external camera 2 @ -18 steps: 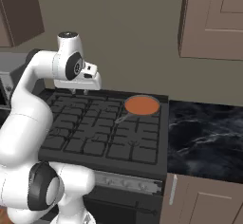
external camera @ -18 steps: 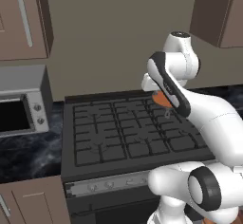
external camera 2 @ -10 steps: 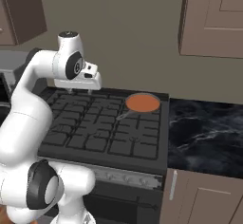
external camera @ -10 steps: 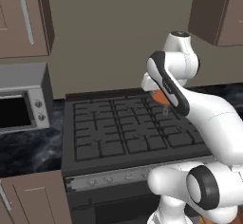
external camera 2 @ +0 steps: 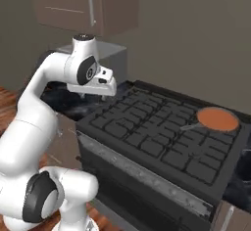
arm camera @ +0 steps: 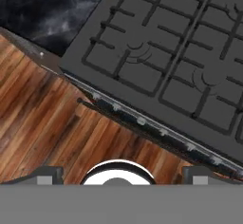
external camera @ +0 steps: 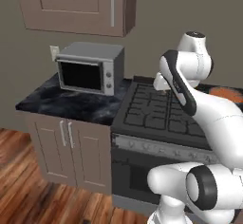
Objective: Retrieve the steak from the fridge and place it on the saucepan with marinade on the stove.
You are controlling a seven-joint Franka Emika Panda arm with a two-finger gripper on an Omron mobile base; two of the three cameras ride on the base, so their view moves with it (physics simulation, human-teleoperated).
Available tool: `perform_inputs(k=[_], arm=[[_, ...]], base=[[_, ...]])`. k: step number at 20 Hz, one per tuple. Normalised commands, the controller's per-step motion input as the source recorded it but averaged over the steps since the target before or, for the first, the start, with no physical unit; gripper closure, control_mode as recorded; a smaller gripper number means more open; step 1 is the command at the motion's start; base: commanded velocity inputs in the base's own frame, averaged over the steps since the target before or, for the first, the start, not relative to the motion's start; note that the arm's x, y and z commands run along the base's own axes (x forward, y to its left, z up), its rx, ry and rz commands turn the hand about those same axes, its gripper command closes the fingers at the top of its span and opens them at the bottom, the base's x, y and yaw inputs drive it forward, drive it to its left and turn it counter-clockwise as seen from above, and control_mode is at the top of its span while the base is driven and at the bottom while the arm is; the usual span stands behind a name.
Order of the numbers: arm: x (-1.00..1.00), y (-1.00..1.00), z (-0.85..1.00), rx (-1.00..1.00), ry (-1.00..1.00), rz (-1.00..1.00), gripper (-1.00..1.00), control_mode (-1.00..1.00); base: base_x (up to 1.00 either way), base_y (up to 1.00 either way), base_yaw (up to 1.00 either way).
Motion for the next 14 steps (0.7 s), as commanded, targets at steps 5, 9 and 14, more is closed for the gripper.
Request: perform_inputs(k=[5,9,14], arm=[[0.0,0.0,0.0,0.0,0.0,0.0,-1.0,1.0],[0.0,0.0,0.0,0.0,0.0,0.0,-1.0,1.0],[0.0,0.0,0.0,0.0,0.0,0.0,-1.0,1.0]], base=[[-0.04,0.14,1.0],[-0.04,0.16,1.0],[-0.02,0.13,0.88]])
